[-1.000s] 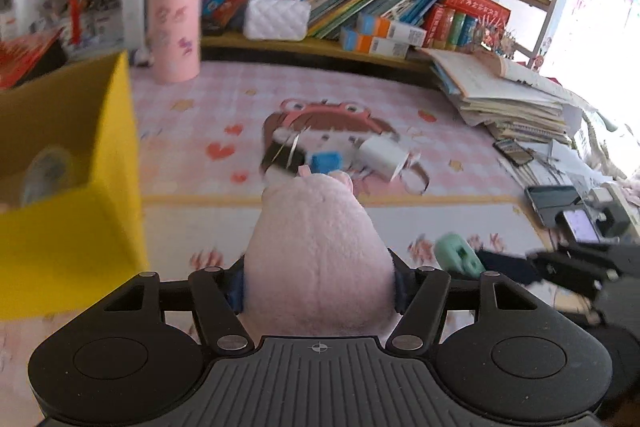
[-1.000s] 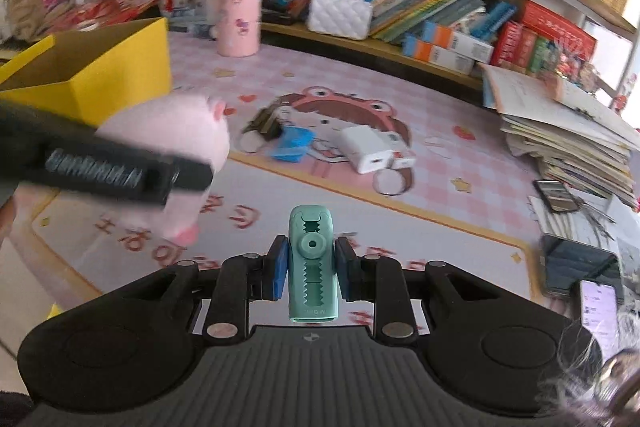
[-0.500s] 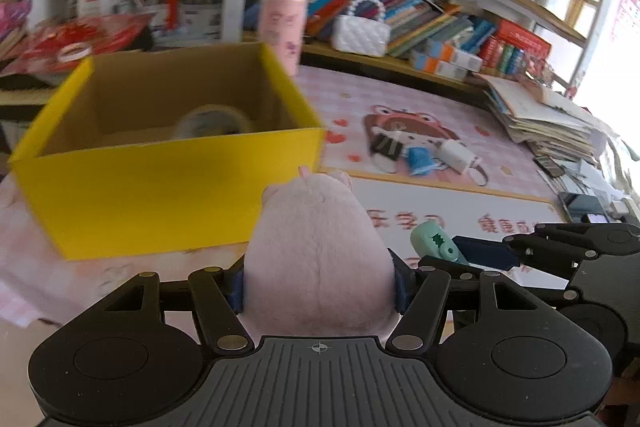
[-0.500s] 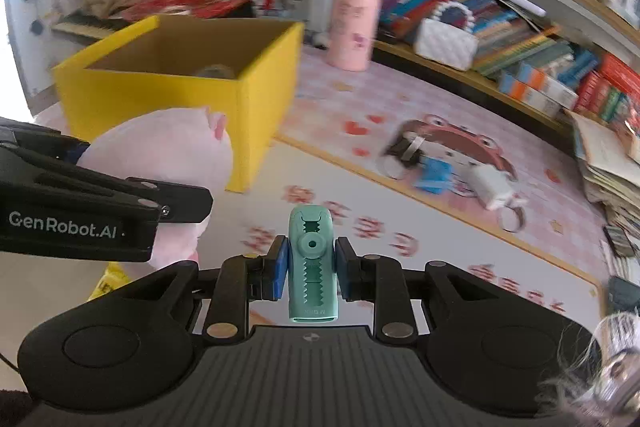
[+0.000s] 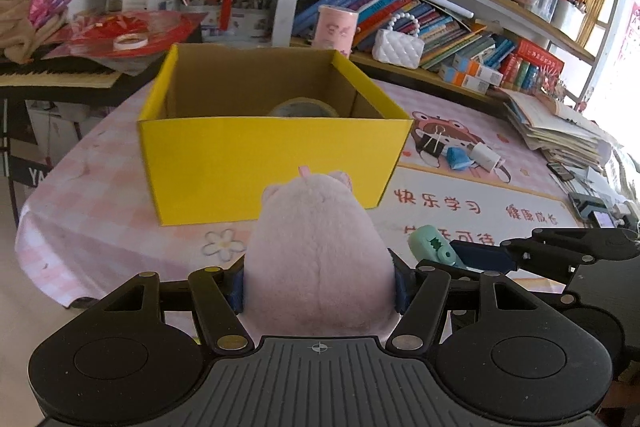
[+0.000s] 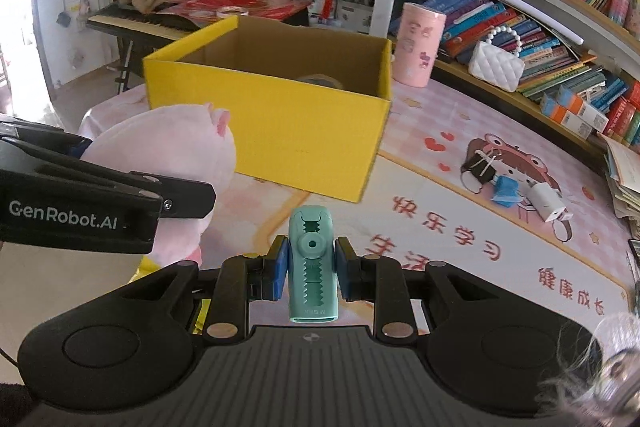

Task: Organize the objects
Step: 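Carry the plush pig and green eraser with both tools over the yellow box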

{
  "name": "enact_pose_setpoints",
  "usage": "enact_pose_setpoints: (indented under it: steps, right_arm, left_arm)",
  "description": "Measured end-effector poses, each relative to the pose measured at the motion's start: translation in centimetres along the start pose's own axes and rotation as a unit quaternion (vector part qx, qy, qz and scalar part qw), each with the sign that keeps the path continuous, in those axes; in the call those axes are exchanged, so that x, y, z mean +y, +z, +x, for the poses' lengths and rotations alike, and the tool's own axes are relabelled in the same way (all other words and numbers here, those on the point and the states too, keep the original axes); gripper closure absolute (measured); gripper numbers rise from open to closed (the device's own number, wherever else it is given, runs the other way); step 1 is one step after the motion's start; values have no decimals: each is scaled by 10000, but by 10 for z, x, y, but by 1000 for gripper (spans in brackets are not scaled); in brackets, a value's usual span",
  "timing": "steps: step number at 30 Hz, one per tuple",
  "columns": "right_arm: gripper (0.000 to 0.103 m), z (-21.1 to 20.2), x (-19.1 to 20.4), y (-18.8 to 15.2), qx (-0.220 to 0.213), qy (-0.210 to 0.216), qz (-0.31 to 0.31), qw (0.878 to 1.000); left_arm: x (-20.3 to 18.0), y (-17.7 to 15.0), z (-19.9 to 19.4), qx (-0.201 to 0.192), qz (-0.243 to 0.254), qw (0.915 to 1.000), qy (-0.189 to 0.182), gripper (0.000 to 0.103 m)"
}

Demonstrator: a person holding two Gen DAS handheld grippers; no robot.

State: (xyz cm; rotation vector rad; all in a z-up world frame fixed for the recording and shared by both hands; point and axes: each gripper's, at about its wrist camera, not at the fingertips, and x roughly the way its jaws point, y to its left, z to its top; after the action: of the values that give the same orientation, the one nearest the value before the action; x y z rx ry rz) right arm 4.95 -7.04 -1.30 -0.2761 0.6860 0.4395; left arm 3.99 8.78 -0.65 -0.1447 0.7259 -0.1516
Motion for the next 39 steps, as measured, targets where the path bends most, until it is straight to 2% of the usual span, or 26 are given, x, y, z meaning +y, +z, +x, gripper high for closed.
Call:
enact_pose_setpoints:
  steps: [10,17,24,30,35,39]
  right_arm:
    - [80,-7,41,1,-38,80,-62,9999]
    - [80,-7,56,7,-77,129,-112,9998]
    - [80,-9,24,39,-435,-111,380,9983]
    - [80,1,-10,83,-865,-243,623,9940]
    - [80,24,-32,116,-1024,-181,602,9928]
    - [80,52,-41,132,-997,-60,422,9941]
  left_arm:
    - [32,-14,-27,-130,-85,9998,78,39]
    - [45,-11,-39,-341,-113,9993,97,39]
    - [46,29,-35,-796,-61,9968,18,39]
    - [43,70,-16,-1157,-42,9931,164,39]
    - [41,97,9,-1229,6,9920,282,39]
    - [42,114,38,-1110,-56,9929,423,39]
